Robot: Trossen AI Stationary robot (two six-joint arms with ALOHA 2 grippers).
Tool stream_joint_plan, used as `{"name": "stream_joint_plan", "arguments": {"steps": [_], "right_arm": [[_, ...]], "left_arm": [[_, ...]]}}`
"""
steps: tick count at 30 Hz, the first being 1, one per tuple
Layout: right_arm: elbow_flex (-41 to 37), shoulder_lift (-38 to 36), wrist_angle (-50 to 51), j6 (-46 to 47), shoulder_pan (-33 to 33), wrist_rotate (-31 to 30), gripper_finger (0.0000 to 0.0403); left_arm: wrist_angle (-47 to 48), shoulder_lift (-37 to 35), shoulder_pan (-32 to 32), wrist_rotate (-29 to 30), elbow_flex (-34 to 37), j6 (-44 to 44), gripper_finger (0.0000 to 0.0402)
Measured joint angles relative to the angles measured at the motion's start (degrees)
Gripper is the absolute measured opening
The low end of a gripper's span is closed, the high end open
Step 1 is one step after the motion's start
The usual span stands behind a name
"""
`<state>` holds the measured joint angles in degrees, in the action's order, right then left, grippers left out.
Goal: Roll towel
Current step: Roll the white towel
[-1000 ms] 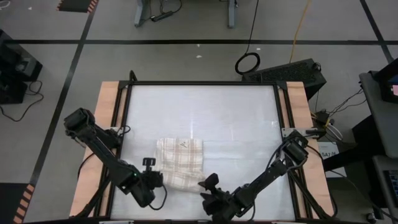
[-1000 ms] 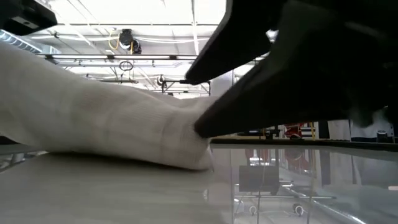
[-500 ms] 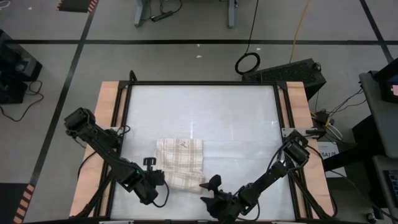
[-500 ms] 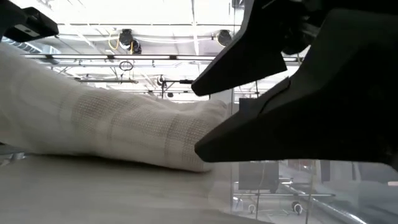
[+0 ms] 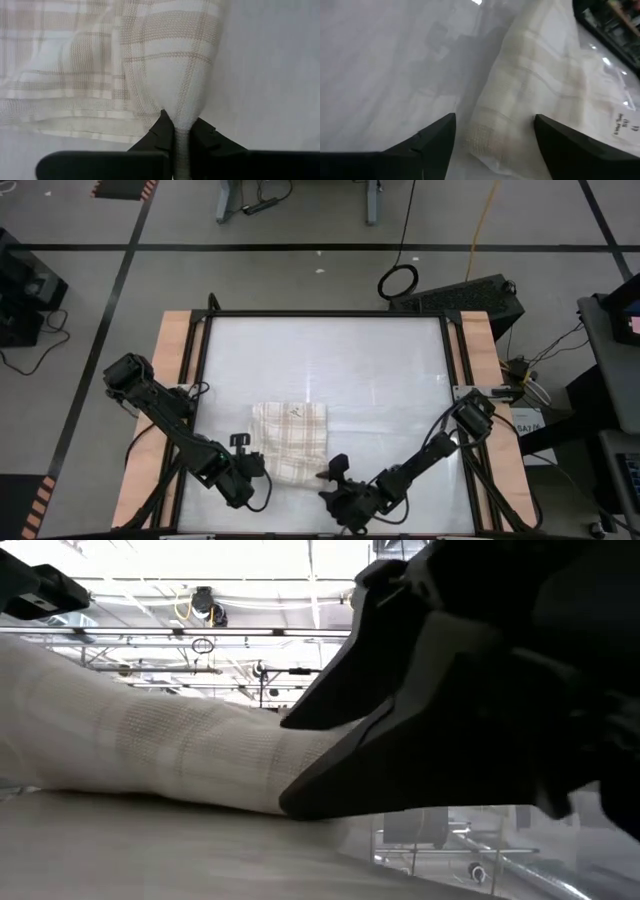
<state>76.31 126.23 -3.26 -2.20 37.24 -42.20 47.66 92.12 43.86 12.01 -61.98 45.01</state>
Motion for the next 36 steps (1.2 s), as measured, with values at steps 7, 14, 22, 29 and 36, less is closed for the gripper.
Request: {"name": "stream_joint_plan", "arguments": {"steps": [7, 14, 22, 29, 36], "right_arm": [[-0.02, -0.09, 2.12, 5.31, -3.97, 7.08, 0.0253], [0.02, -0.1, 3.86, 8.94, -5.47, 10.03, 0.0187], [-0.26, -4.35, 8.02, 10.89, -7.04, 20.88, 0.0036], [-0.28, -9.12, 11.29, 13.98, -11.16, 39.97, 0.0027], [-0.17, -9.29, 13.68, 17.61, -17.05, 57.33, 0.0047]], "left_arm": [[-1.18, 0.37, 0.05, 0.53, 0.02, 1.67, 0.0028], [-2.32, 1.75, 0.2, 1.27, 0.04, 1.21, 0.0029], [-3.77, 3.75, 0.03, -3.37, 0.04, 1.29, 0.0029], [-8.11, 2.67, -0.89, -9.2, 0.02, -1.6, 0.0028], [-8.59, 2.69, -3.48, -13.9, 0.02, -7.55, 0.0028]]}}
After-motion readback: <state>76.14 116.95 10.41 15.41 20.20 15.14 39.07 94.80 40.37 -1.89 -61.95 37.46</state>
